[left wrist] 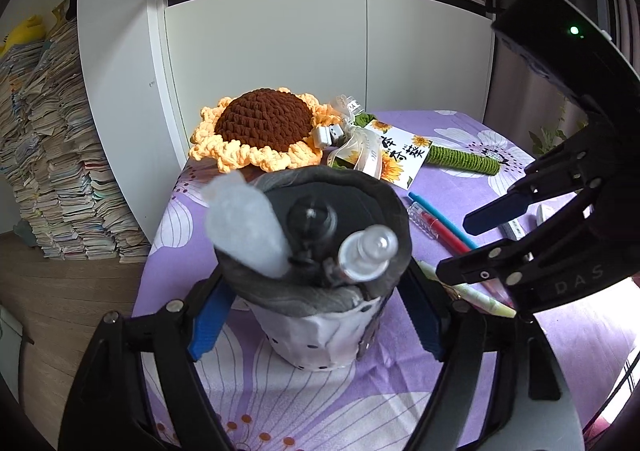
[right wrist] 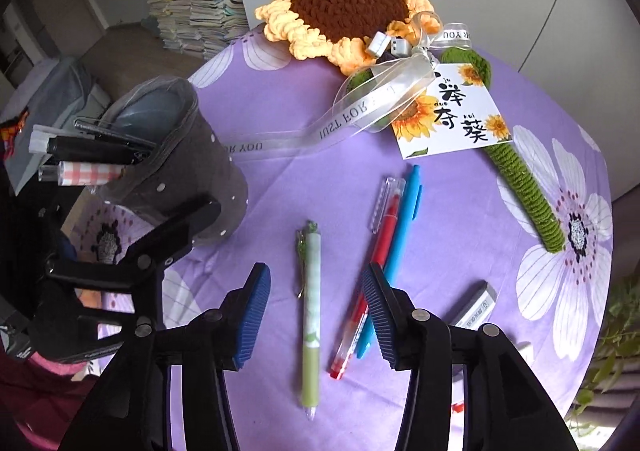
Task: Organize stationery
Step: 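Grasp the white-green pen on the tablecloth with the right tool, then lift the white-green pen into the cup and open the right tool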
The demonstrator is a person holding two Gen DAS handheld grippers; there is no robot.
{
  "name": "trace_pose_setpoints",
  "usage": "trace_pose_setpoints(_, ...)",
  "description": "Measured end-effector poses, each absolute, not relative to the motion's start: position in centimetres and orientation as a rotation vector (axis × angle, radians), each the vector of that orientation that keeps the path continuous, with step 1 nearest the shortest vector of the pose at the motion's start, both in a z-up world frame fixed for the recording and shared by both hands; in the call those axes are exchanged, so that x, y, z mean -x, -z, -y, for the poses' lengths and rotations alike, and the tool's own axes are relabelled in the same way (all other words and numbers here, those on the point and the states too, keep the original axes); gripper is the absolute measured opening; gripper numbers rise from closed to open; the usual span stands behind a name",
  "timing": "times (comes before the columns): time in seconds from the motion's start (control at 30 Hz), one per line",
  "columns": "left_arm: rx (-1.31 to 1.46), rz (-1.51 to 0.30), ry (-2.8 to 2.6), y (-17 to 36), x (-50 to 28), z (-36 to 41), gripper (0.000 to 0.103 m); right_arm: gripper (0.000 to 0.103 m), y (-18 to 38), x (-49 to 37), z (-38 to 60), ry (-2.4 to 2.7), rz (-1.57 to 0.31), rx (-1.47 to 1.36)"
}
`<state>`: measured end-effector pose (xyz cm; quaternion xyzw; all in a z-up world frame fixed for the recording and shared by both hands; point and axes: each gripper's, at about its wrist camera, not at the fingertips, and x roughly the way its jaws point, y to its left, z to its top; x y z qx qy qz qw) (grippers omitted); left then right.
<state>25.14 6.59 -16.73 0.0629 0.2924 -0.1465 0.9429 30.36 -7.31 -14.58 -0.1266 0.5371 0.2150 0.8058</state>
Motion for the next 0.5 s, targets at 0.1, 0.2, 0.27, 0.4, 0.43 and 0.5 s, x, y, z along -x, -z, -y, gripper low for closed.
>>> trace_pose_setpoints(0.1, -0.127, -0.594, 0.28, 16.7, -25.3, -6.8, 0.078, 0.049, 15.5, -30.8, 5.7, -0.477, -1.182, 0.278)
trace_pose_setpoints(0.2, -0.102, -0.597, 0.286, 16.5, -25.4, -7.2, 0.078, 0.047, 16.5, -30.9, 4.7, -0.477, -1.217, 0.283)
trace_pose_setpoints(0.27, -0.099, -0.597, 0.286, 16.5, -25.5, -7.2, 0.077, 0.036, 17.4, -31.3, 4.5, -0.468, -1.235, 0.285)
trace_pose_setpoints(0.4, -0.106, -0.588, 0.295, 16.5, -25.3, -7.0, 0.068, 0.016, 17.3, -31.2, 4.4, -0.457, -1.208, 0.296)
trace_pose_setpoints(0.43, -0.109, -0.585, 0.296, 16.5, -25.3, -6.9, 0.068, 0.016, 17.2, -31.0, 4.4, -0.455, -1.201, 0.292)
trace_pose_setpoints(0.5, -0.114, -0.583, 0.296, 16.5, -25.2, -6.9, 0.068, 0.016, 16.5, -30.5, 4.2, -0.468, -1.164, 0.281)
